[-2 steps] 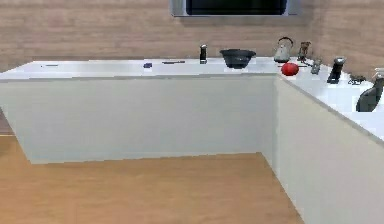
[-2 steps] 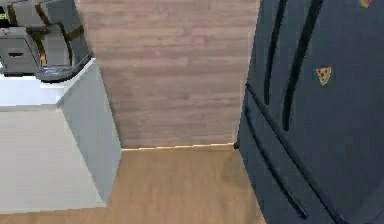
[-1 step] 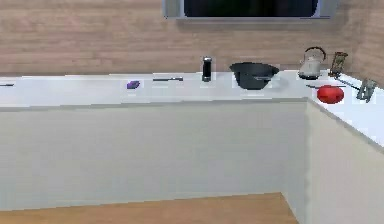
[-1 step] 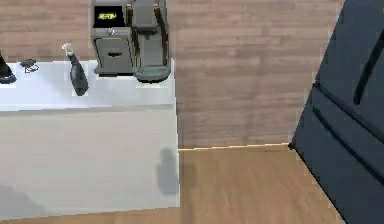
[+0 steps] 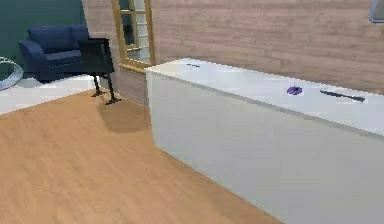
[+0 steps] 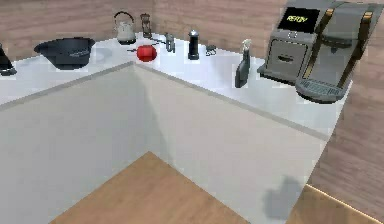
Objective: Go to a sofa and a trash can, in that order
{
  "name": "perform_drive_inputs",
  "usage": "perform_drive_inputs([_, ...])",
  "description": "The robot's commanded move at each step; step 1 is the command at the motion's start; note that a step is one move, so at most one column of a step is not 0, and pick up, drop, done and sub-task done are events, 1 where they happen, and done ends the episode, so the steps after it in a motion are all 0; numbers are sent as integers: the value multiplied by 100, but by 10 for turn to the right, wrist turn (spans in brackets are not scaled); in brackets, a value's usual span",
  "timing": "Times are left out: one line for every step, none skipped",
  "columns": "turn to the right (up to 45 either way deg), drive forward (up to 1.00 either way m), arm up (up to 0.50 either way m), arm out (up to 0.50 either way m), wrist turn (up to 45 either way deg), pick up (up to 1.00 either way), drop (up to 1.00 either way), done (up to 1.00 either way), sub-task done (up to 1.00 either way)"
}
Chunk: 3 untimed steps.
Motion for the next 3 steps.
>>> perform_drive_inputs([-60,0,0,0,0,0,0,0,0])
perform_drive_inputs([0,65,0,0,0,0,0,0,0])
perform_drive_inputs([-420,0,0,0,0,0,0,0,0])
